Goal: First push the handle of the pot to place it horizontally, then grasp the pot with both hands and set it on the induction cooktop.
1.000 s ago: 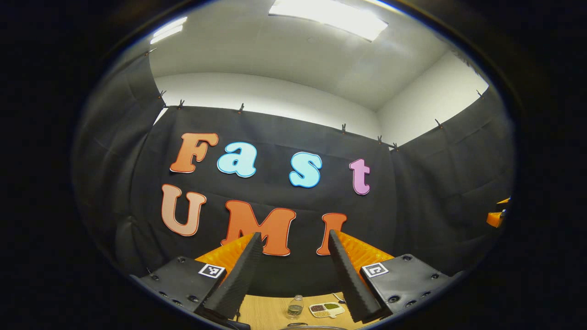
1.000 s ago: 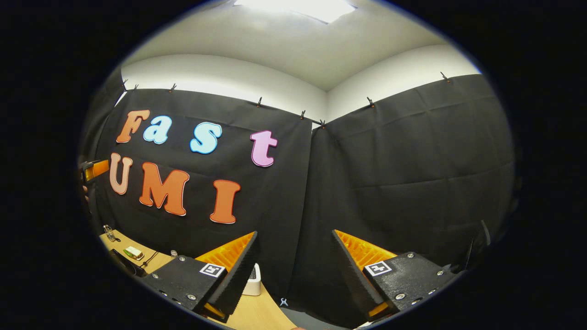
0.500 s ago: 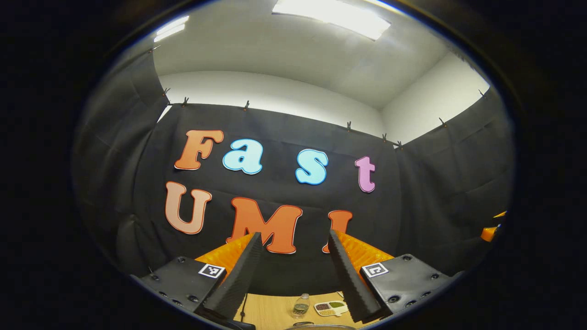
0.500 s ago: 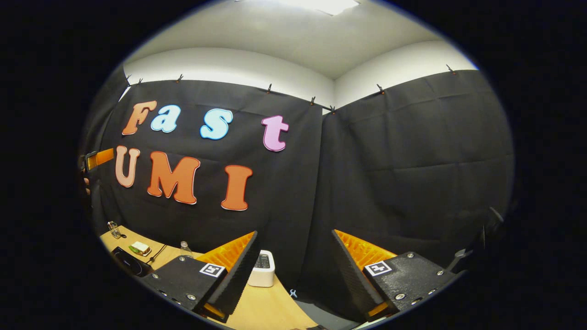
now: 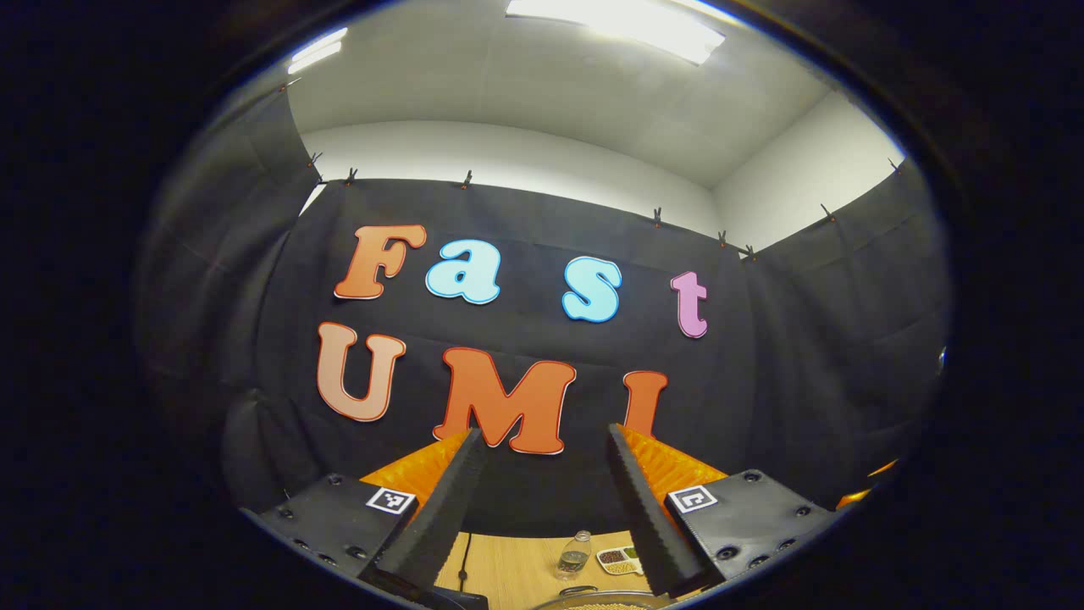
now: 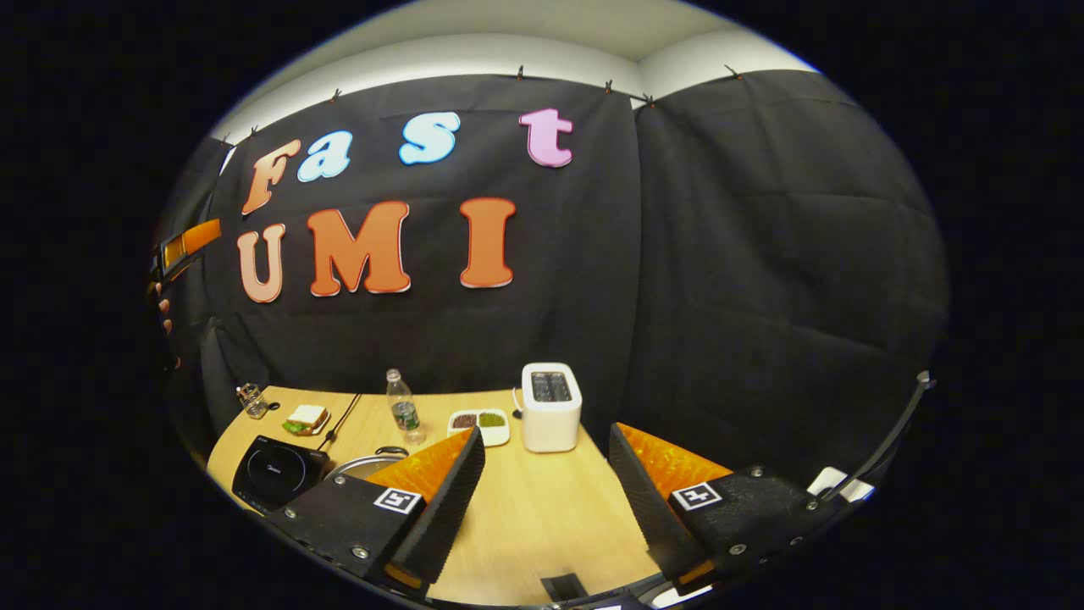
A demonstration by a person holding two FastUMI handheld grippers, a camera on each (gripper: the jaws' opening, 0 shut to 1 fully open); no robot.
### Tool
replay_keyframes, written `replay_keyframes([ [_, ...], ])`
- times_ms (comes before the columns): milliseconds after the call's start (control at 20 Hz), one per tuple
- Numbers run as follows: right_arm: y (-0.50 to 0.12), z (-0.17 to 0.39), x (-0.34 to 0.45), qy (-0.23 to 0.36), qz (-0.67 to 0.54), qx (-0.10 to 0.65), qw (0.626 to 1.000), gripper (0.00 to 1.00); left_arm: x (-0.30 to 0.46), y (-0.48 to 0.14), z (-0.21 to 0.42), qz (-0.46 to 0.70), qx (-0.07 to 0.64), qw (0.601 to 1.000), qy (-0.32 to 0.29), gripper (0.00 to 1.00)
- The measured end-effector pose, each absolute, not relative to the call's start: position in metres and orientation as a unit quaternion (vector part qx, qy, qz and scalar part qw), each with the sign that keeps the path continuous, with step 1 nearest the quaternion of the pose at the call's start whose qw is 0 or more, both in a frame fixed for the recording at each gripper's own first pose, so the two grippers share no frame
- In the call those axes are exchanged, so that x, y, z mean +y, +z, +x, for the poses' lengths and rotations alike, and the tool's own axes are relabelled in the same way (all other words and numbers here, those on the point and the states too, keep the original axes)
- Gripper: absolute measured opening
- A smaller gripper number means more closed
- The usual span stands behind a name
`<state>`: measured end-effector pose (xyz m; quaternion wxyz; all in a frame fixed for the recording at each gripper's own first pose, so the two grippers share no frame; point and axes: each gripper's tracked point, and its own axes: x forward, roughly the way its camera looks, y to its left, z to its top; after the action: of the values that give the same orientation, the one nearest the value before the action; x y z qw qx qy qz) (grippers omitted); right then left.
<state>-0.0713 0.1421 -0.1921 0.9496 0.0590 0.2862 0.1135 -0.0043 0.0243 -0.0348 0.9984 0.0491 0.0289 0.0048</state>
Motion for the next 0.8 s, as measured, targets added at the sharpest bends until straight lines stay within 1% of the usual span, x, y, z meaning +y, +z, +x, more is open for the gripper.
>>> replay_keyframes([
  [150, -0.237, -0.108, 0.187, 0.160, 0.067, 0.355, 0.919, 0.87, 0.034, -0.048, -0.001, 0.046, 0.044, 0.998, 0.011, 0.93],
  [350, -0.281, -0.153, 0.237, 0.226, 0.061, 0.431, 0.871, 0.69, 0.044, -0.063, 0.000, 0.051, 0.068, 0.996, 0.016, 0.94],
  [400, -0.287, -0.162, 0.244, 0.236, 0.059, 0.444, 0.862, 0.63, 0.046, -0.064, 0.001, 0.053, 0.071, 0.996, 0.017, 0.94],
  [450, -0.293, -0.171, 0.255, 0.249, 0.057, 0.458, 0.852, 0.60, 0.049, -0.065, 0.000, 0.055, 0.074, 0.996, 0.017, 0.94],
  [550, -0.306, -0.189, 0.277, 0.270, 0.052, 0.482, 0.832, 0.43, 0.054, -0.070, 0.001, 0.060, 0.082, 0.995, 0.019, 0.93],
  [650, -0.317, -0.210, 0.292, 0.288, 0.044, 0.509, 0.810, 0.32, 0.059, -0.074, 0.002, 0.066, 0.090, 0.994, 0.020, 0.94],
  [700, -0.322, -0.218, 0.301, 0.296, 0.041, 0.520, 0.800, 0.23, 0.063, -0.076, 0.000, 0.069, 0.093, 0.993, 0.021, 0.94],
  [800, -0.332, -0.234, 0.316, 0.306, 0.033, 0.544, 0.780, 0.16, 0.070, -0.078, 0.000, 0.073, 0.100, 0.992, 0.022, 0.93],
])
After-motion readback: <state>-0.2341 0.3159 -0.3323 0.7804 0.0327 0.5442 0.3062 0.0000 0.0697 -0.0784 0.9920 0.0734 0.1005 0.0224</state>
